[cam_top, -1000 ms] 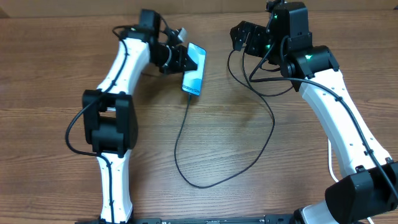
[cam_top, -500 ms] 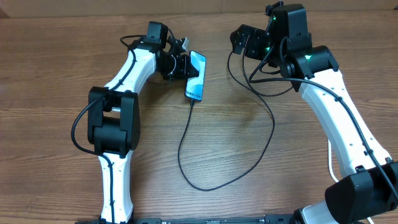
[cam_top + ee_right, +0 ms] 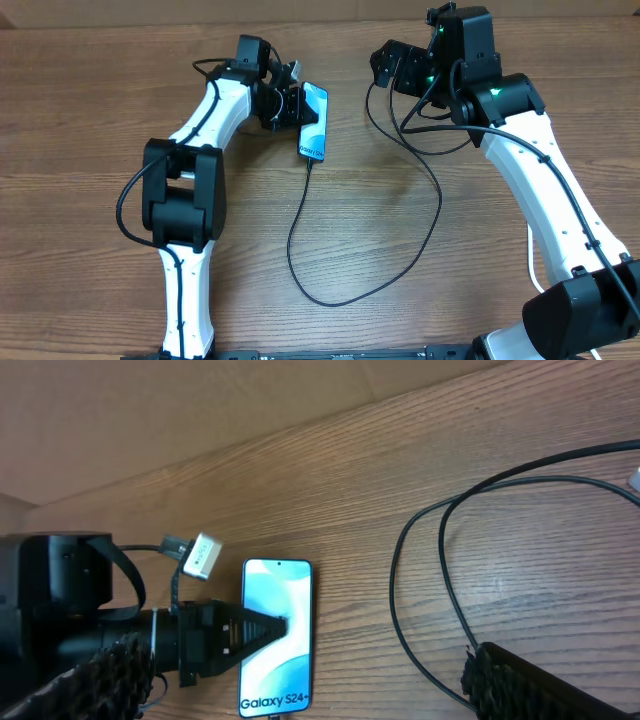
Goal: Plug charger to phone and switch on socket
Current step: 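Lower the phone flat onto the table with the left gripper and release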
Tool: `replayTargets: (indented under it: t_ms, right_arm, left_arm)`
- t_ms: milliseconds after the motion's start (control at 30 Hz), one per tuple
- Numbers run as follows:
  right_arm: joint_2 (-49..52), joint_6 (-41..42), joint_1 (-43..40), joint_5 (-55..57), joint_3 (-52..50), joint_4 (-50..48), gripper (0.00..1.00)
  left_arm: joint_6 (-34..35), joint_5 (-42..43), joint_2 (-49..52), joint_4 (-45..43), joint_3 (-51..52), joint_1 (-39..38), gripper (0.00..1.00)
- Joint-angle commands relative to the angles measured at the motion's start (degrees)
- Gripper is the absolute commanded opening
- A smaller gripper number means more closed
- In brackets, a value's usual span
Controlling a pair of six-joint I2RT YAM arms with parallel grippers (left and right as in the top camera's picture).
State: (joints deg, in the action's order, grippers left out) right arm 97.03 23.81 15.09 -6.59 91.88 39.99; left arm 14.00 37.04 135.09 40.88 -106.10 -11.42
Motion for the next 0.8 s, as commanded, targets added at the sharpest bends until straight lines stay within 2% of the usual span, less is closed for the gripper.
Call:
replayTargets:
  t_ms: [0,233,333,567,633,700,767]
  right_arm:
    - [0.2,0.2,0.0,0.6,1.1,0.1,1.00]
    - [0.2,0.2,0.0,0.6,1.1,0.1,1.00]
    - [0.2,0.2,0.0,0.6,1.1,0.1,1.00]
    - [0.2,0.2,0.0,0.6,1.1,0.1,1.00]
    - [0.2,0.2,0.0,0.6,1.1,0.1,1.00]
    - [0.2,0.2,0.0,0.6,1.1,0.1,1.00]
    - [0.2,0.2,0.0,0.6,1.1,0.1,1.00]
  left_arm:
    - [1.3,0.3,1.5,-0.2,0.0,0.1,0.04]
    - [1.3,-1.1,1.6,-0.2,0.0,0.2,0.06]
    - [1.3,-3.6,1.6,-0.2,0.0,0.2,0.11]
    - [1.3,-6.5,1.6,0.9,0.0,0.2,0.16]
    - [1.3,-7.4,1.6,1.2,0.0,0.1,0.22]
    - [1.2,-7.9,1.6,1.5,0.0,0.2,0.35]
    - [1.2,-8.8,1.6,2.1,0.0,0.1,0.38]
